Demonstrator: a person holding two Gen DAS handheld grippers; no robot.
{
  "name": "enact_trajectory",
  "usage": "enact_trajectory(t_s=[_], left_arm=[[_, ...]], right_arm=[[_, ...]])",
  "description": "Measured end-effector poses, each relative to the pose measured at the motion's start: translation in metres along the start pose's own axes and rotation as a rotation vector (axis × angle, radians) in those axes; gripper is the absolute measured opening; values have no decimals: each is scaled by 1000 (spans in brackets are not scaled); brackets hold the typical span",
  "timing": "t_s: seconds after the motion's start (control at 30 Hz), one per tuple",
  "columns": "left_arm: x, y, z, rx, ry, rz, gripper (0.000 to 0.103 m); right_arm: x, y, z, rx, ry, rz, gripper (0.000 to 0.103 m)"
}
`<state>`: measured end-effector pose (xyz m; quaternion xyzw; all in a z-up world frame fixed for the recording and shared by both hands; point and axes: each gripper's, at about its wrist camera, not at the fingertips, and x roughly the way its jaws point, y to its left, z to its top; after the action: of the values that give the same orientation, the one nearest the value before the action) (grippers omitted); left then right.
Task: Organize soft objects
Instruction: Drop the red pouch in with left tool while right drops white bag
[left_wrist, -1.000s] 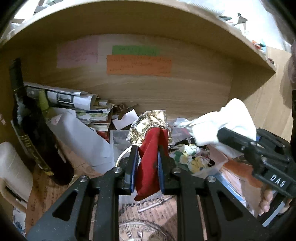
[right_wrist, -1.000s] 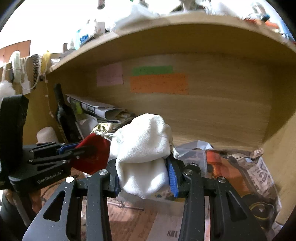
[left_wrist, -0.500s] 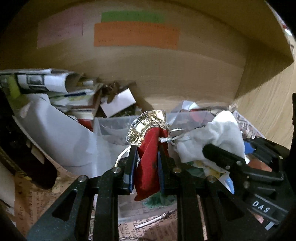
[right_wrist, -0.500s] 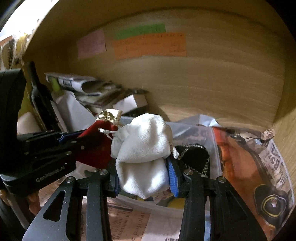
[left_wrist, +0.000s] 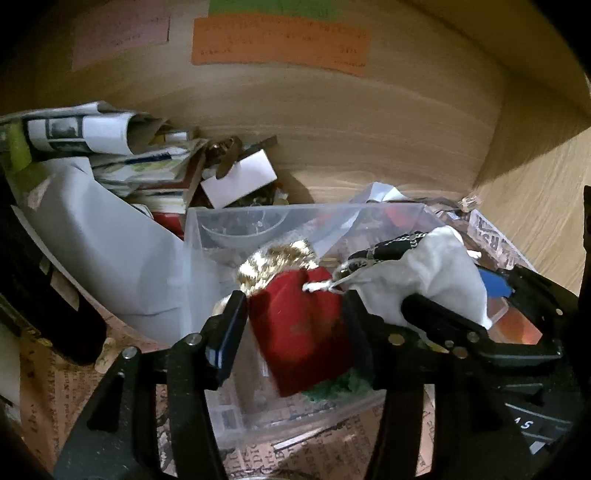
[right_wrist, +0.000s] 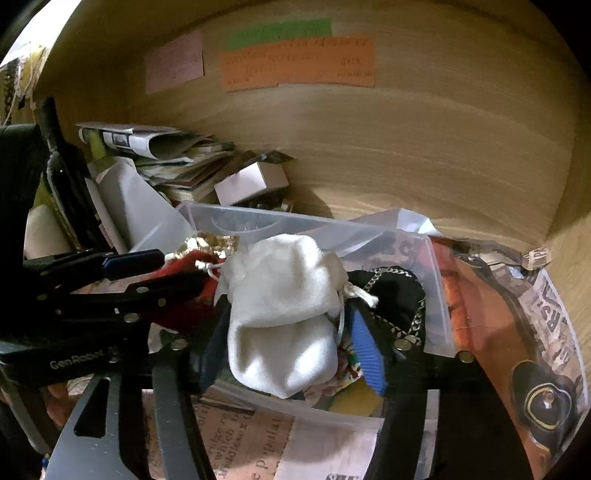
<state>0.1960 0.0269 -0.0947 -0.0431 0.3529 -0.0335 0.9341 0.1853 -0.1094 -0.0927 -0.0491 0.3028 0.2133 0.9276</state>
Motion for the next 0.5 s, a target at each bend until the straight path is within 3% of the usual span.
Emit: enact_trajectory(t_s=[0.2, 0.5], left_arm=[[-31, -2, 1, 13, -70, 6, 62], [-92, -11, 1, 26, -218, -1, 63]], right_arm=[[-24, 2, 5, -2, -64, -3, 72], [-85, 5, 13, 1, -205, 1, 73]])
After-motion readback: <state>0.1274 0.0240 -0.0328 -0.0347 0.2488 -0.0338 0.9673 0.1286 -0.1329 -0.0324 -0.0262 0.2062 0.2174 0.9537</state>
